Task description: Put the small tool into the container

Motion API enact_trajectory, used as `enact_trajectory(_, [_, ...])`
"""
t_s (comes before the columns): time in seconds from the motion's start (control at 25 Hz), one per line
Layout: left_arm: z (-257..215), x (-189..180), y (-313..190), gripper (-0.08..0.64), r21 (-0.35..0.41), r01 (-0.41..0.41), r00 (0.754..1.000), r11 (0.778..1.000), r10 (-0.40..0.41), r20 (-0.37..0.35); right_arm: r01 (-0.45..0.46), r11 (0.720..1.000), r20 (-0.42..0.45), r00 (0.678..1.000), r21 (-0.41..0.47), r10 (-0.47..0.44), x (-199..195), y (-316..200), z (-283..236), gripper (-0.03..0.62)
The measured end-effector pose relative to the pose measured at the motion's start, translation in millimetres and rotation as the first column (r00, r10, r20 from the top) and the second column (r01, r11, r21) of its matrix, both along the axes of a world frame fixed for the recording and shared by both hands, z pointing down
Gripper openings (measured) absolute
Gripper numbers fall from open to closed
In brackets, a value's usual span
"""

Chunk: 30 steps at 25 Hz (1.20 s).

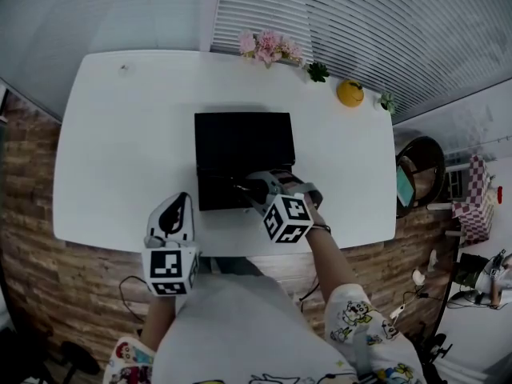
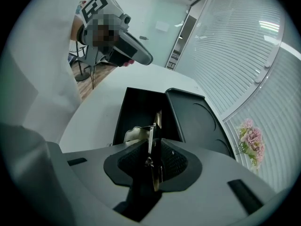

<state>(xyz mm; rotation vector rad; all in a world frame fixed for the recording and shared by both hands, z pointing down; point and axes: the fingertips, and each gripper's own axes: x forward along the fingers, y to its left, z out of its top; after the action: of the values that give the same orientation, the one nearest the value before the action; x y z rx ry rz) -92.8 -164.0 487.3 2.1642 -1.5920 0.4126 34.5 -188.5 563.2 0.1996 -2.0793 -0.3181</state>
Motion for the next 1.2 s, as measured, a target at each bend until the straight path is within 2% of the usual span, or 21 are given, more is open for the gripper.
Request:
enact_trajectory(0.28, [-1,0,0,0.006,0.005,0.0,1.0,1.0,0.0,-0.011,0.015,1.0,-0.044,0.999,0.018,-0.014,1,1,9,0.083])
enact_trajectory(1.2, [0,-1,3,0.006,0.011,-0.001,1.0,1.0,0.001,-0.01,-0.022,0.999,0.005,1.0,-0.036,0.022,4,6,-2,0.138])
